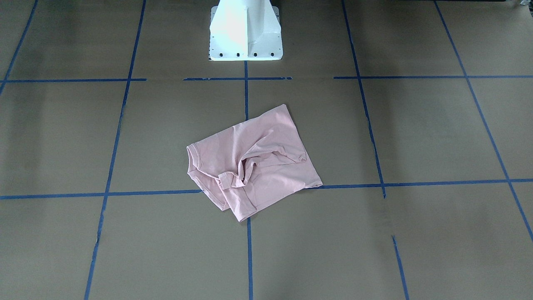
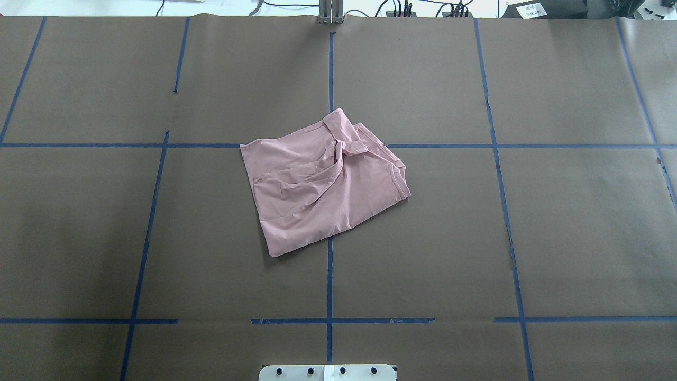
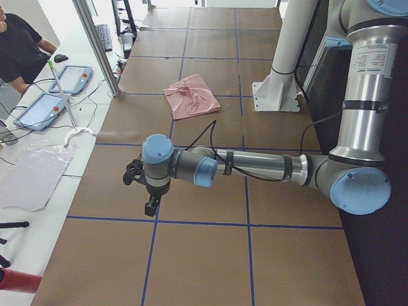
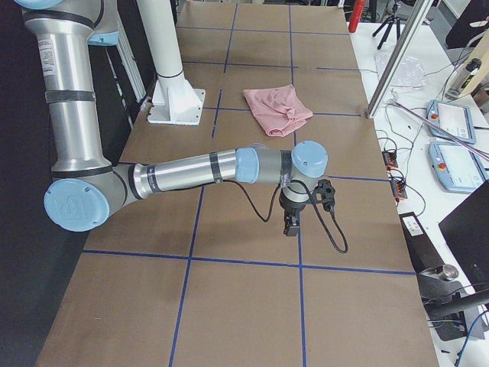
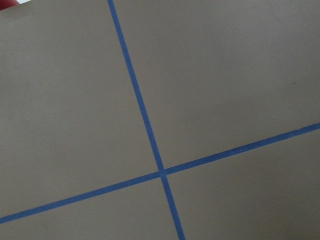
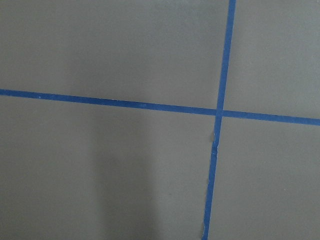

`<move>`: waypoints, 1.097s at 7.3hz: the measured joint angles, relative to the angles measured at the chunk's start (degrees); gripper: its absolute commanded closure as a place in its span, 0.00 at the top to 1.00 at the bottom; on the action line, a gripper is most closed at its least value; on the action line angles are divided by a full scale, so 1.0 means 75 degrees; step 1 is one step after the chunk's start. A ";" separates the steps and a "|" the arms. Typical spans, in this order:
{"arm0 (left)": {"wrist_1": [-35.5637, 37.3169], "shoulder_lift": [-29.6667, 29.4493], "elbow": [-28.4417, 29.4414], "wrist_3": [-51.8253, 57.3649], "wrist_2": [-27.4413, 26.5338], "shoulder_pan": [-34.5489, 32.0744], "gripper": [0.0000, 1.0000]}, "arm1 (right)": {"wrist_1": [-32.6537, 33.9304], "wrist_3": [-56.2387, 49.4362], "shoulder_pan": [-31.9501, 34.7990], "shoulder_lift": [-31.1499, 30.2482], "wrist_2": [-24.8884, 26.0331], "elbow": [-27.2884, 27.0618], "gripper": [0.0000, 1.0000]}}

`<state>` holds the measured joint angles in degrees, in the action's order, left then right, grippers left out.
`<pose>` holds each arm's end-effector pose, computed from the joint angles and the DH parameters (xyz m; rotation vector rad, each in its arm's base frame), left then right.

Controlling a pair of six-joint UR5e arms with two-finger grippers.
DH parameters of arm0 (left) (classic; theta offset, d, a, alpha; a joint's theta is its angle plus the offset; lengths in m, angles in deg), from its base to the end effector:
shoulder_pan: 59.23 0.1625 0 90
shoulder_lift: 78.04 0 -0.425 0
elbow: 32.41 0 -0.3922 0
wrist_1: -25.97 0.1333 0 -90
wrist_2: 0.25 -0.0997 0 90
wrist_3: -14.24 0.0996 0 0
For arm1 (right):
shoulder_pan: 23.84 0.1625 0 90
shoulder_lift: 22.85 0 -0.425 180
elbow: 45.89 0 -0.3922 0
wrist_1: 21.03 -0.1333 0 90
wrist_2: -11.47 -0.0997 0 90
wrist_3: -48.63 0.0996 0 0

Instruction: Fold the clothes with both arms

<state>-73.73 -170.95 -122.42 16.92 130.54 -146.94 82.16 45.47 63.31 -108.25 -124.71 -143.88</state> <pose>-0.0471 -0.5293 0.6188 0.2135 0.7089 0.1611 0.0357 -0.5182 0.5706 -0.0077 -0.8063 -0.0949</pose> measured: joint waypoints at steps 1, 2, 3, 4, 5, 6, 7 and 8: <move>0.0119 0.0012 0.0129 0.0021 0.0002 0.0000 1.00 | -0.0106 0.0000 0.0049 -0.0103 -0.0011 0.0009 1.00; 0.0278 0.0007 0.0213 0.0033 0.0007 0.0000 1.00 | -0.0264 0.0002 0.0097 -0.0227 -0.0022 0.0016 1.00; 0.0472 -0.0006 0.0244 0.0038 0.0009 0.0000 1.00 | -0.0436 0.0004 0.0170 -0.0370 -0.0058 0.0026 1.00; 0.0568 -0.0006 0.0251 0.0041 0.0010 -0.0004 1.00 | -0.0531 0.0002 0.0254 -0.0481 -0.0105 0.0037 1.00; 0.0613 0.0000 0.0244 0.0041 0.0010 -0.0008 1.00 | -0.0571 -0.0002 0.0342 -0.0555 -0.0132 0.0053 1.00; 0.0626 0.0003 0.0242 0.0041 0.0010 -0.0010 1.00 | -0.0585 -0.0008 0.0423 -0.0599 -0.0142 0.0073 1.00; 0.0630 0.0003 0.0247 0.0042 0.0010 -0.0011 1.00 | -0.0592 -0.0013 0.0483 -0.0618 -0.0144 0.0090 1.00; 0.0634 0.0011 0.0260 0.0042 0.0010 -0.0012 1.00 | -0.0595 -0.0019 0.0530 -0.0629 -0.0137 0.0131 1.00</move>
<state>-68.98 -170.86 -120.47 17.23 130.61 -147.03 77.69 45.33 67.29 -112.97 -125.74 -142.90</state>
